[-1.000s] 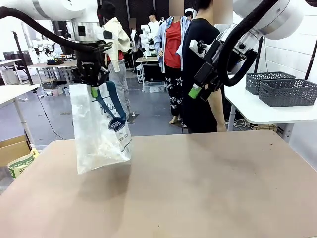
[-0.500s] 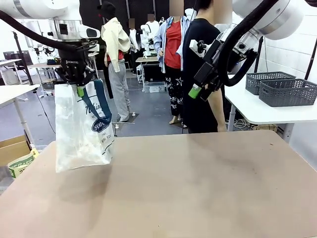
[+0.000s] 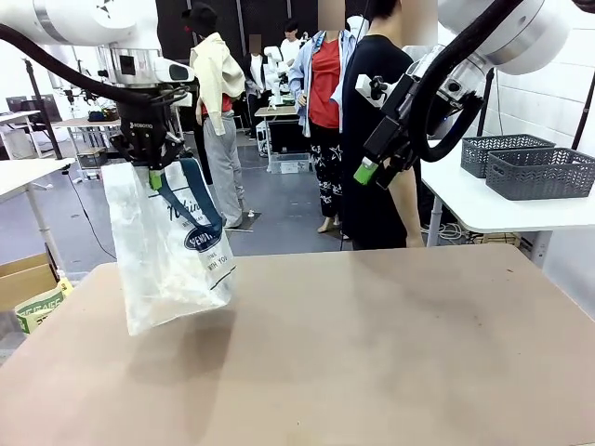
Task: Transfer purchased items from the store into the shopping bag.
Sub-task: Move the Reusable shopping bag to the right side of the table.
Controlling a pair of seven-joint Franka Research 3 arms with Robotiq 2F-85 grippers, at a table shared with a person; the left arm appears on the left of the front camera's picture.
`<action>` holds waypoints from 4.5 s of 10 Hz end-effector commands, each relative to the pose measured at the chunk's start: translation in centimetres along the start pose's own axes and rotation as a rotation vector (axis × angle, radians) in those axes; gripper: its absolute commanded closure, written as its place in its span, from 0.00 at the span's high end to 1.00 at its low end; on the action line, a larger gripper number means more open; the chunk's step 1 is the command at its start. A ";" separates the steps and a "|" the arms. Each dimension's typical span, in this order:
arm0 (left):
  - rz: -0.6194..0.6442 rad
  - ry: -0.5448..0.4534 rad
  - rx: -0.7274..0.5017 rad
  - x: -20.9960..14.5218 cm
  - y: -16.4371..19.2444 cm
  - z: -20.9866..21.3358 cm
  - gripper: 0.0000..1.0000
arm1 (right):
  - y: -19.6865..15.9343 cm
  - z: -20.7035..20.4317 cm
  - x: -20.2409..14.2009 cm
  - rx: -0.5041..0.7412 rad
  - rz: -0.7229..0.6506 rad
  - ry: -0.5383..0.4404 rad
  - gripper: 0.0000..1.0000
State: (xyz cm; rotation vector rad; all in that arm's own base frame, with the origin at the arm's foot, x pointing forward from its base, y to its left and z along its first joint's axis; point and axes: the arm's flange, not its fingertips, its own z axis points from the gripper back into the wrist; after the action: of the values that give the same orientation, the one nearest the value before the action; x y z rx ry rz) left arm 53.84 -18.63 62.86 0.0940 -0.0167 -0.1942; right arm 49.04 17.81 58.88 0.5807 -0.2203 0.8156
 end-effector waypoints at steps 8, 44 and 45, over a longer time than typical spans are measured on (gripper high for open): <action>0.051 -0.079 0.065 -4.3 3.6 -1.6 0.00 | 0.1 -0.1 0.0 0.001 -0.014 0.007 1.00; 0.045 -0.191 0.225 -3.6 13.9 -6.9 1.00 | 0.1 -0.1 0.0 0.001 -0.014 0.007 1.00; 0.048 -0.199 0.218 -3.7 13.9 -6.6 1.00 | 0.1 -0.1 0.0 0.001 -0.014 0.007 1.00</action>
State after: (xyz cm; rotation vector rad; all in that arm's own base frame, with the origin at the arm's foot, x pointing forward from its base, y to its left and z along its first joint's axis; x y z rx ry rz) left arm 53.21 -3.81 57.18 0.2641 -0.2395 -0.1471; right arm 49.04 17.83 58.87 0.5808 -0.2200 0.8158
